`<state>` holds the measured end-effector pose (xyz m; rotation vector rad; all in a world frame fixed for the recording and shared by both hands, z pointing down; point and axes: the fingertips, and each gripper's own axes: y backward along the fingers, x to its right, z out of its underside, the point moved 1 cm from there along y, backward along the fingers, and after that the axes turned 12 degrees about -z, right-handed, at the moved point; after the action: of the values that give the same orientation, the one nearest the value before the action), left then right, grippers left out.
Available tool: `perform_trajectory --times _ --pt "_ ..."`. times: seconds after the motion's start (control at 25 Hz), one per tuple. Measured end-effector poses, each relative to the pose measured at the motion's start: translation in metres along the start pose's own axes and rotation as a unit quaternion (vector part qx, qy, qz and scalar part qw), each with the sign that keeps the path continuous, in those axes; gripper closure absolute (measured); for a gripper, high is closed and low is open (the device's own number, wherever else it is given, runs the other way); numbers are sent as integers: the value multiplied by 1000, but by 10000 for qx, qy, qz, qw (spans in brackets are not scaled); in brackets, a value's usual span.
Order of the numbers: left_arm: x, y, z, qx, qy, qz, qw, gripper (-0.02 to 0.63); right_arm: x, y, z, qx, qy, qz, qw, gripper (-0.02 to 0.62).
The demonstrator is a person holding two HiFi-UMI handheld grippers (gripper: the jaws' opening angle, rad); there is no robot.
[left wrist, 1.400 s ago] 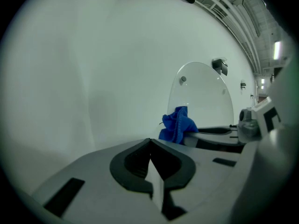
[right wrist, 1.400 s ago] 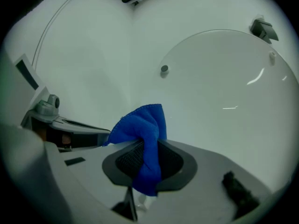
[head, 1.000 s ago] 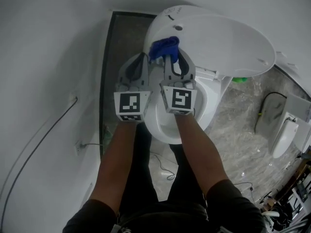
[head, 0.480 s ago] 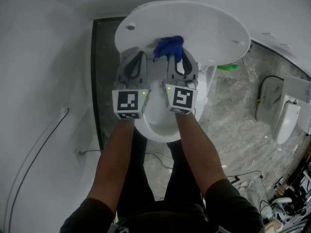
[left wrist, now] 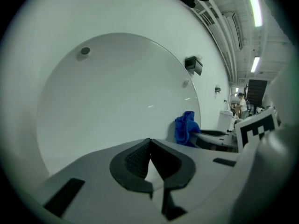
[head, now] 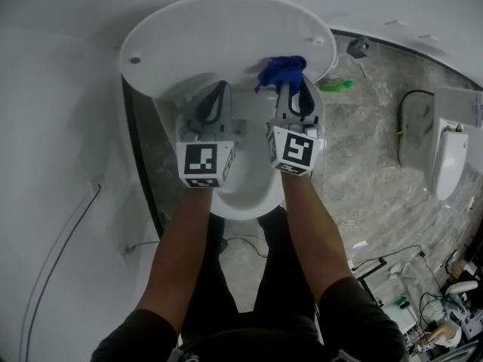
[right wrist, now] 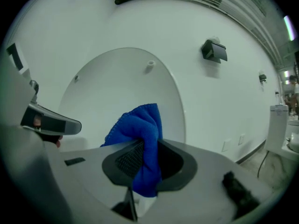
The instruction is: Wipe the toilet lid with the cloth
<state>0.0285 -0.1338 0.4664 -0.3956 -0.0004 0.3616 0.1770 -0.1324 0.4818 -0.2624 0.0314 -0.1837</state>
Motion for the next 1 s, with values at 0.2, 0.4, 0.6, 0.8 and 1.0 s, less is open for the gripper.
perform_trajectory --times 0.2,0.4,0.6,0.8,1.0 --pt "26 -4 -4 54 172 143 9997 595 22 18 6 15 -28 233 9997 525" --pt "22 6 4 1 308 45 9995 595 10 25 2 -24 164 153 9997 525" --pt "-21 21 19 -71 393 -302 9987 595 -51 14 8 -23 120 -581 9982 525" --pt "-74 41 42 -236 483 -731 9959 595 -130 -5 21 -251 65 -1433 9893 525" --pt "-127 59 56 -335 566 -1138 9913 595 -207 -23 30 -400 237 -2026 9782 525"
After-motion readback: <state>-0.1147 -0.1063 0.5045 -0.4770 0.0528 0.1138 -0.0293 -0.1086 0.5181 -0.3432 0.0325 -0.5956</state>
